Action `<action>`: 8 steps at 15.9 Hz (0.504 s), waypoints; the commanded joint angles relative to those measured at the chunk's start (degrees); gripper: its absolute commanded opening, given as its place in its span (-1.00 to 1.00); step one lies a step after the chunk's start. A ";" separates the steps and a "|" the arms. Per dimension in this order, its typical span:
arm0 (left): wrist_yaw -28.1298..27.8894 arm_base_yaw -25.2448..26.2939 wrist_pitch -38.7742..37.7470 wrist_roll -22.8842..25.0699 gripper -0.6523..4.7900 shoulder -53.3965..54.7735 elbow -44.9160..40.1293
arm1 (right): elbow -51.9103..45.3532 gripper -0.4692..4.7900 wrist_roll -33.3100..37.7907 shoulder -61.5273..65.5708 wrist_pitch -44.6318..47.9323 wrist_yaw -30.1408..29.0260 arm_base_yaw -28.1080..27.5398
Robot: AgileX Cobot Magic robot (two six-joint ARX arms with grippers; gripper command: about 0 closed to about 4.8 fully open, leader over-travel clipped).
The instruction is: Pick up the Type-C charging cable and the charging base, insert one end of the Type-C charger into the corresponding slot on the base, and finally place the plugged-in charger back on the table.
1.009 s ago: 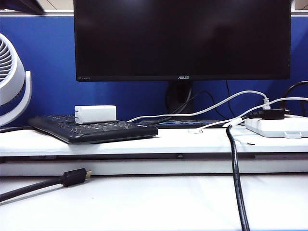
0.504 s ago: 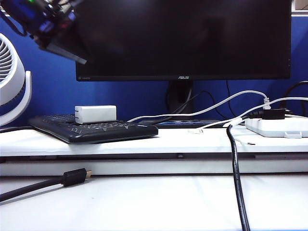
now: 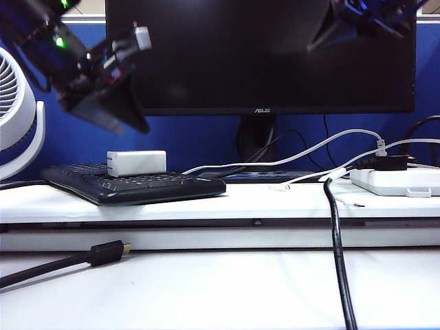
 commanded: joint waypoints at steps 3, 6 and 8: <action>0.44 -0.22 -0.92 2.12 1.00 2.73 0.17 | 0.39 -0.83 0.26 0.61 0.17 1.20 0.11; 0.22 -0.22 0.07 2.10 1.00 3.82 0.17 | 0.39 -0.83 0.26 1.70 0.20 1.16 0.13; 0.22 -0.22 0.46 2.08 1.00 4.31 0.17 | 0.39 -0.82 0.31 2.25 0.17 1.07 0.11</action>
